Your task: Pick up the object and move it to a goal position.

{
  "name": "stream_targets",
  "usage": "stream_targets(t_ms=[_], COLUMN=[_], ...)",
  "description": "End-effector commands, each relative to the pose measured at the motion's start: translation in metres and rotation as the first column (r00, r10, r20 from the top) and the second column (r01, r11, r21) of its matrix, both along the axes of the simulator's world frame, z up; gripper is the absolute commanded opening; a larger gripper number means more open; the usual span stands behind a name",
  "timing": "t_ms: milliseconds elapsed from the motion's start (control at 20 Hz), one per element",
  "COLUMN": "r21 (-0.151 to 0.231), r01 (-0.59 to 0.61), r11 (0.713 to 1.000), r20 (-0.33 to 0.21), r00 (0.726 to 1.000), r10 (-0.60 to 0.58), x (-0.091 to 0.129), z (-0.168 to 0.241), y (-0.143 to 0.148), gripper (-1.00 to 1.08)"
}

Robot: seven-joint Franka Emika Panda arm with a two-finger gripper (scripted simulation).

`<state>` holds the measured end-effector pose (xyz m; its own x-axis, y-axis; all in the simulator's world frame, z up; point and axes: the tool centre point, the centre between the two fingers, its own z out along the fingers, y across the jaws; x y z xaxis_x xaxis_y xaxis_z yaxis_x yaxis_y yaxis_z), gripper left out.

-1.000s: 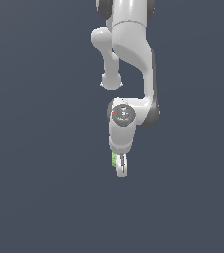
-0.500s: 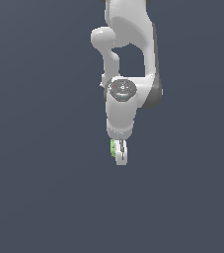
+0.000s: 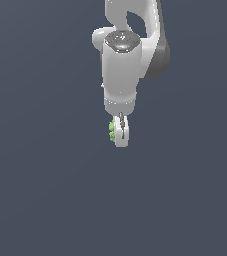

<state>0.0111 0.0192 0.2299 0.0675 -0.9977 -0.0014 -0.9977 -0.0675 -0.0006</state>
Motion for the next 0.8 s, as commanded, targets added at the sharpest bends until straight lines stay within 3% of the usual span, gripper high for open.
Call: stream_targets(t_ms=[0,350,750], r21=[-0.001,-0.002,-0.002], r01=[0.000,-0.001,-0.002], r11=[1.000,1.000,1.000], r20=[-0.001,-0.001,-0.001], r00=[1.000,1.000,1.000], r10=[0.000,0.001,0.002], x=[-0.004,-0.010,-0.009], z=[0.020,0.054,0.055], y=[-0.002,-0.004,-0.004], gripper=[-1.00,-1.00,-1.00])
